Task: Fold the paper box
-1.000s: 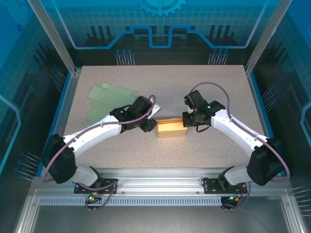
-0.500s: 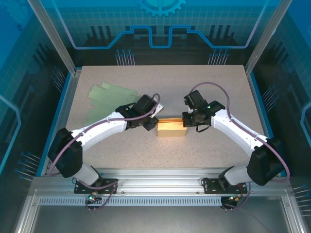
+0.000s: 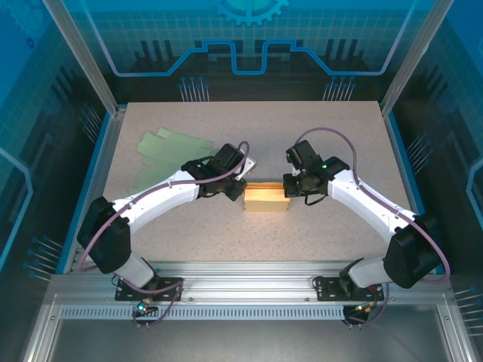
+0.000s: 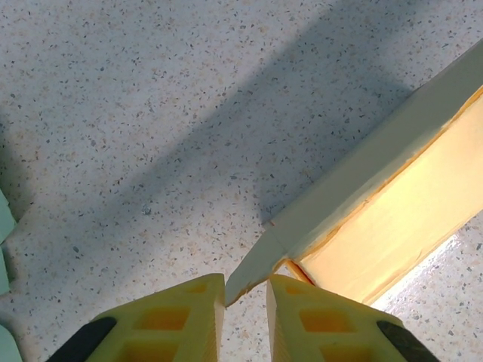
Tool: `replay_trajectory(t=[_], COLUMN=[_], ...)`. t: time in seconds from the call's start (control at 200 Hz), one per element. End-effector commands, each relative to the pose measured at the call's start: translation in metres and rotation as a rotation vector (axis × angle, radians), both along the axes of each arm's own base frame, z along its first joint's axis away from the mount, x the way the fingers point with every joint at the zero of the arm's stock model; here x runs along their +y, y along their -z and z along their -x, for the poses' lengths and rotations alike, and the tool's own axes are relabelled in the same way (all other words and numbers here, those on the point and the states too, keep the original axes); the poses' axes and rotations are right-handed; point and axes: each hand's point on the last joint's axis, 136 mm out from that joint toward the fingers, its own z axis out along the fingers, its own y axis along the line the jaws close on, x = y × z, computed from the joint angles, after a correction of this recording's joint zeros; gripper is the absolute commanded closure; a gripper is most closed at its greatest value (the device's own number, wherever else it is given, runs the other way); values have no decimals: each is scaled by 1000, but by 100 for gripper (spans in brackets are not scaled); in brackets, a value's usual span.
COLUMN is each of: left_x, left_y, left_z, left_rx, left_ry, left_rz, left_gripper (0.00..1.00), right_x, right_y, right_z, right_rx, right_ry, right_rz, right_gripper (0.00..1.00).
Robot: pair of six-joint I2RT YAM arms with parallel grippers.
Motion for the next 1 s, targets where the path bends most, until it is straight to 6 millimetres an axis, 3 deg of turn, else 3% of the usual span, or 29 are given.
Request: replay_trajectory(t=[0.0,0.22,0.32,0.43,0.996], left_x=[1,9,5,2,-24], left_y=[-3,-2,0,-1,-17], left_z=[-2,-9,-7,-2,18], left_rx=[11,-28,0,28,268], left_ry=[-3,-1,7,-1,-82], left_rz=[-6,-72,-58,-31,237], left_gripper=[65,60,67,83,95], right_x=[4,6,5,6,19], right_y=[-7,-8,-7,-7,-3], right_z=[3,3,3,2,0], right_rx=[-7,-8,-7,-5,-2], right_ry=[-9,-14,-11,-11,-46], right_rz=[-6,-10,-8,-12,5], right_gripper=[92,92,92,92,92])
